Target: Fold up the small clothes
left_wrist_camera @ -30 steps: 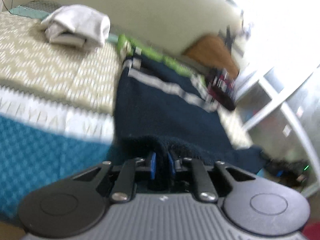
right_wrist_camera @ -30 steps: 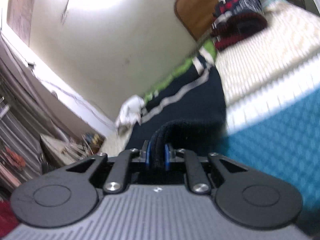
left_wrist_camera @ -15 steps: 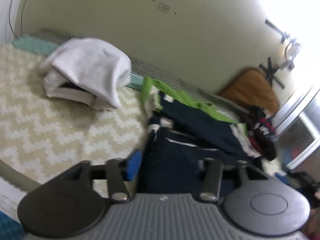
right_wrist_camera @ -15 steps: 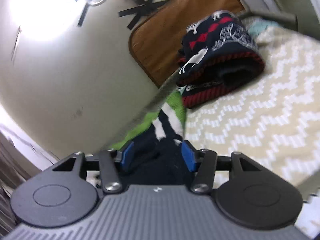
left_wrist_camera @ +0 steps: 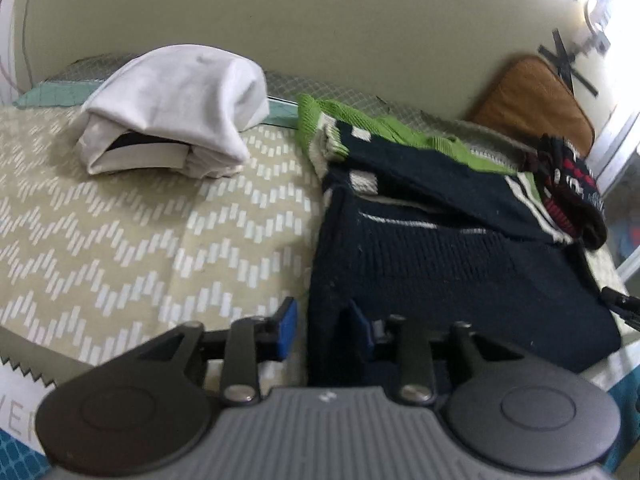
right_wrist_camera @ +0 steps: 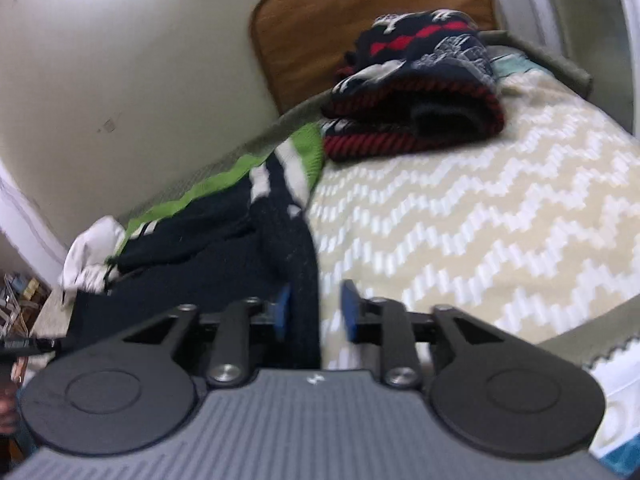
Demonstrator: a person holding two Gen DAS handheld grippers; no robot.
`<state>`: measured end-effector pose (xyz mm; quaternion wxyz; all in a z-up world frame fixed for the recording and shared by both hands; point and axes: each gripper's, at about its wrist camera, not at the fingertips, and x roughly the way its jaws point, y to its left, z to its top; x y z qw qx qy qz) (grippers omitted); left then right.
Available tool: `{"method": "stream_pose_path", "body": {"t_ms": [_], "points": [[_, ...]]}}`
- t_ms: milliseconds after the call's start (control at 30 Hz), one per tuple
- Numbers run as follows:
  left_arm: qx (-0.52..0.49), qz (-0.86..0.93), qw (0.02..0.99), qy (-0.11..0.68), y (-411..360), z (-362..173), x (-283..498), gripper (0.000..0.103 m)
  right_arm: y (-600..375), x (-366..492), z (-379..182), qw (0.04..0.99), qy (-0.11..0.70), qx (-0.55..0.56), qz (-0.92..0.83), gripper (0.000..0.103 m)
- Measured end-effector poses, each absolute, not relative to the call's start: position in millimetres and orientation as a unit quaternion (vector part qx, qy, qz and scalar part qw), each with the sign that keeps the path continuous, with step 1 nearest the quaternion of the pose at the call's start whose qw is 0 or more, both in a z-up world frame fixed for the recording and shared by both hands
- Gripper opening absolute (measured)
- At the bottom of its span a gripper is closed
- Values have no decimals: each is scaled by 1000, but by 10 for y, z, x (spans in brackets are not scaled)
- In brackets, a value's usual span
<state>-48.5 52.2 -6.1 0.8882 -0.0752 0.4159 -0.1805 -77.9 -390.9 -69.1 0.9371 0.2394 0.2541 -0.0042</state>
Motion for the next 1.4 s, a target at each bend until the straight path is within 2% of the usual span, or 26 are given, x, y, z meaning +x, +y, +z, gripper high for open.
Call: {"method": "stream_pose_path", "body": {"t_ms": [67, 133, 200, 367, 467, 600, 767, 967, 1000, 1067, 1100, 1133, 1200, 1233, 1400], "points": [[-79, -165, 899, 397, 589, -11, -491, 42, -3905, -739, -555, 943, 235, 234, 9, 40], [-76, -141, 913, 376, 604, 33, -458, 55, -3861, -594, -466, 945, 229, 233, 24, 41], [-72, -122, 921, 363, 559, 47, -392, 58, -3770, -377, -418, 944, 234, 229, 39, 43], [-26, -100, 926, 363, 354, -102, -212, 59, -3419, 281, -421, 943, 260, 193, 78, 45], [-13, -105, 927, 360, 348, -117, -172, 65, -3287, 666, -419, 942, 275, 163, 97, 45], [3, -138, 929, 342, 352, 188, 37, 64, -3242, 1259, -392, 945, 294, 88, 111, 47], [76, -183, 929, 311, -144, 507, 678, 65, -3343, 1973, -471, 934, 329, 76, 113, 53], [142, -217, 903, 343, -843, 190, 1751, 67, -3383, 2425, -597, 912, 381, 78, 133, 54], [147, -221, 898, 351, -886, 103, 1833, 70, -3371, 2454, -618, 909, 385, 72, 140, 54], [150, -227, 886, 376, -972, -80, 1997, 69, -3330, 2475, -672, 906, 391, 54, 150, 54], [150, -227, 882, 385, -997, -157, 2038, 65, -3299, 2497, -690, 909, 386, 45, 152, 54], [140, -232, 885, 378, -981, -173, 2017, 50, -3282, 2484, -702, 911, 381, 36, 155, 53], [121, -261, 879, 381, -948, -126, 1957, 21, -3250, 2457, -706, 909, 383, 36, 159, 22], [120, -256, 881, 378, -940, -98, 1907, 10, -3240, 2416, -695, 911, 380, 39, 153, 18], [104, -257, 890, 362, -851, 125, 1675, 8, -3238, 2054, -415, 930, 334, 50, 146, 16]]}}
